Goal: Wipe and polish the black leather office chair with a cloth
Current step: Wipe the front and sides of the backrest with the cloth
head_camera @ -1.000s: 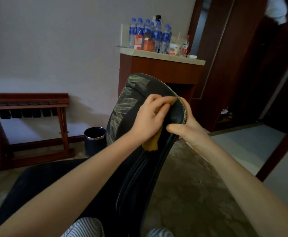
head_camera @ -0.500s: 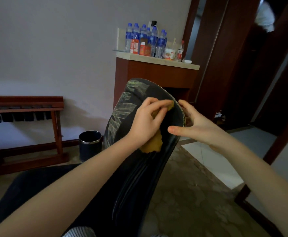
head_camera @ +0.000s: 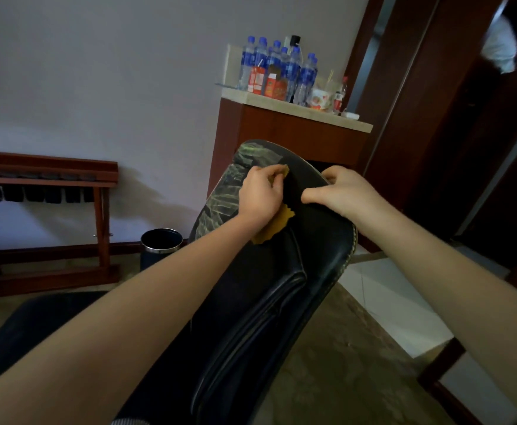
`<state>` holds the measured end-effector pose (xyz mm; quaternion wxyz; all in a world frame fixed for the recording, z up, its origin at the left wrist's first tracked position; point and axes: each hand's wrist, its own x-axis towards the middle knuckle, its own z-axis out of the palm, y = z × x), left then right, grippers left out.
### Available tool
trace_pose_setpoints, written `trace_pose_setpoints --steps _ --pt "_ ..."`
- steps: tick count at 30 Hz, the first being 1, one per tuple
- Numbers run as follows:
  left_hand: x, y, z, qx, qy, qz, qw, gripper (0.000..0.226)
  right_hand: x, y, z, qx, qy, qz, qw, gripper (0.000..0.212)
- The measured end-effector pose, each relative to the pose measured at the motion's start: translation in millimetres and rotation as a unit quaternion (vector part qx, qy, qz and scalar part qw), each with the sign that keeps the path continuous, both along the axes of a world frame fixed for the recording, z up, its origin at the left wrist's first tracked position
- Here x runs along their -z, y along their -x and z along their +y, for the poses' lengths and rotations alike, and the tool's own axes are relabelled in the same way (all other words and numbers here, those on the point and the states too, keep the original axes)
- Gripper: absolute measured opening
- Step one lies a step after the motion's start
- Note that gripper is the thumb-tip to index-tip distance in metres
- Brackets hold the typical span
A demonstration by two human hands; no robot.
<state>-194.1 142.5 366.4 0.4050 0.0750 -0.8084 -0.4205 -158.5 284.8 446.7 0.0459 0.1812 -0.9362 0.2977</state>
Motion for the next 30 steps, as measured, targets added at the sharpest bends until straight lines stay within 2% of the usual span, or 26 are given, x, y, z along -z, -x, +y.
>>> trace_pose_setpoints --steps 6,13,16,21,25,30 --pt "0 27 -14 -0.044 -0.026 -0.011 0.999 0.03 7 8 -2 -0.017 0.033 0.009 0.999 0.044" --pt "-30 55 -23 -0.057 -0.108 -0.062 0.991 0.03 5 11 0 -0.025 0.023 -0.003 0.999 0.042" --pt "-24 55 -19 -0.046 -0.065 -0.051 0.995 0.03 5 12 3 -0.027 0.035 -0.001 0.999 0.038" --pt "-12 19 -8 0.03 0.028 0.008 0.999 0.03 2 8 2 -0.04 0.053 -0.008 0.998 0.032" --pt "1 -23 5 0.097 0.042 0.041 0.994 0.031 -2 5 2 -0.043 0.032 -0.01 0.998 0.035" --pt "35 -71 16 0.108 0.04 0.055 0.992 0.03 -1 2 2 -0.033 0.007 0.006 0.999 0.041"
